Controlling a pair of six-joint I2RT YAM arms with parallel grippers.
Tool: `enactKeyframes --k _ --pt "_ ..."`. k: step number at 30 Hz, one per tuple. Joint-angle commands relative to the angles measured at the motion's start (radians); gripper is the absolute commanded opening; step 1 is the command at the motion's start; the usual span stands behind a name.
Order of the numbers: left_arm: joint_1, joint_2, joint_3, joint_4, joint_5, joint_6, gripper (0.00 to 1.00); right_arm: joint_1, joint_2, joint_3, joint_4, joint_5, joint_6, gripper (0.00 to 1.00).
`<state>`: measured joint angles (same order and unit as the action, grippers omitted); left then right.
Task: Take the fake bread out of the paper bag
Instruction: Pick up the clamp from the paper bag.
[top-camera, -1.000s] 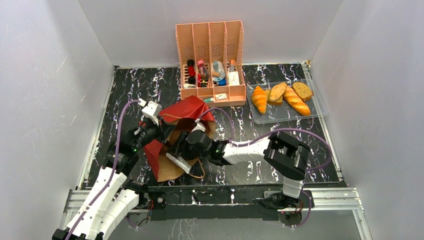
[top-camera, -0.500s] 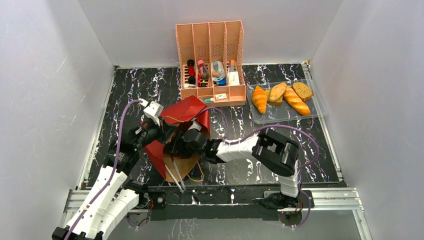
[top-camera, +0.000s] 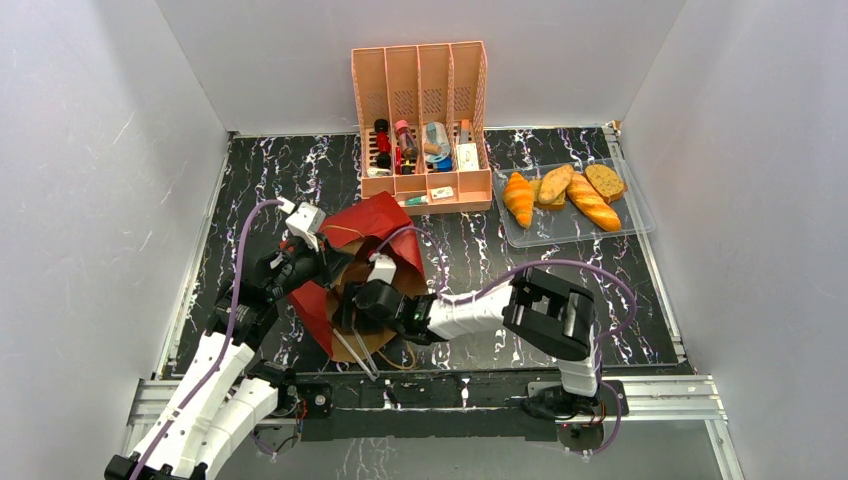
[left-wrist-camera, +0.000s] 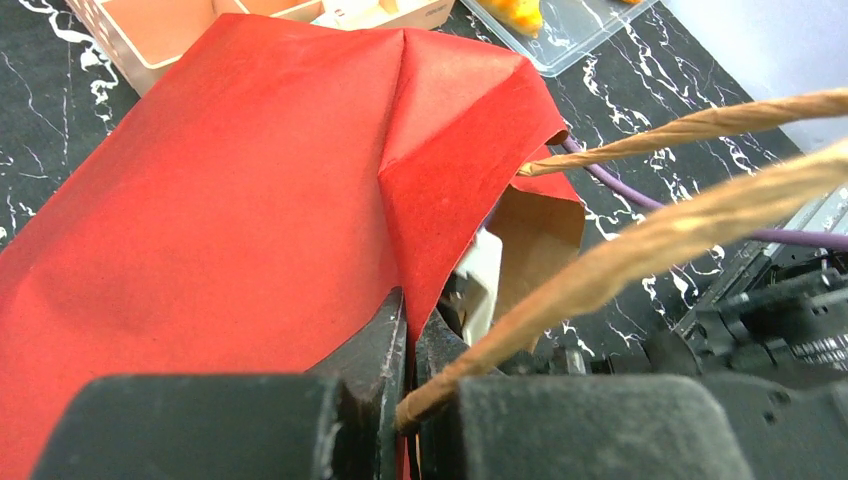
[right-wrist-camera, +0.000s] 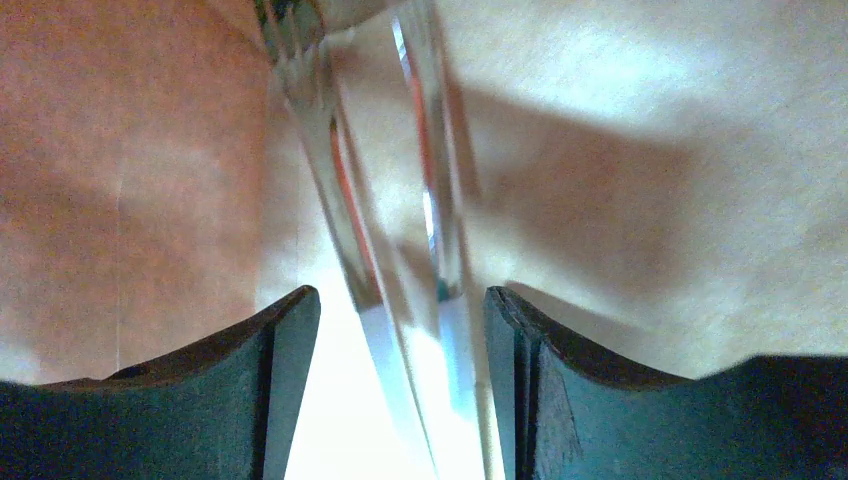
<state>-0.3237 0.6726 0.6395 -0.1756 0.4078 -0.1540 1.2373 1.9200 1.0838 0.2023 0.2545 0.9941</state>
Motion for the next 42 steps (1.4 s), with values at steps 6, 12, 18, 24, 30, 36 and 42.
enactKeyframes --k 6,12,18,24,30,36,42 --pt "0.0 0.014 0.016 -0.01 0.033 -0.021 0.0 0.118 -0.032 0.0 0.01 0.179 -0.121 0.6" --pt "-0.001 0.011 0.016 -0.007 0.038 -0.033 0.0 0.149 0.037 0.034 -0.04 0.294 -0.138 0.6" --pt "-0.005 0.013 0.014 -0.001 0.043 -0.041 0.0 0.155 0.121 0.088 -0.056 0.362 -0.193 0.6" --pt "-0.008 0.016 0.0 0.008 0.044 -0.045 0.0 0.157 0.204 0.151 -0.058 0.4 -0.204 0.55" --pt "-0.009 0.02 -0.004 0.01 0.048 -0.045 0.0 0.143 0.261 0.216 -0.084 0.427 -0.174 0.42" --pt "-0.011 0.02 0.005 -0.003 0.038 -0.036 0.0 0.115 0.257 0.232 -0.113 0.416 -0.121 0.15" --pt "-0.012 0.003 0.009 -0.02 -0.015 -0.032 0.0 0.108 0.164 0.149 -0.09 0.379 -0.087 0.0"
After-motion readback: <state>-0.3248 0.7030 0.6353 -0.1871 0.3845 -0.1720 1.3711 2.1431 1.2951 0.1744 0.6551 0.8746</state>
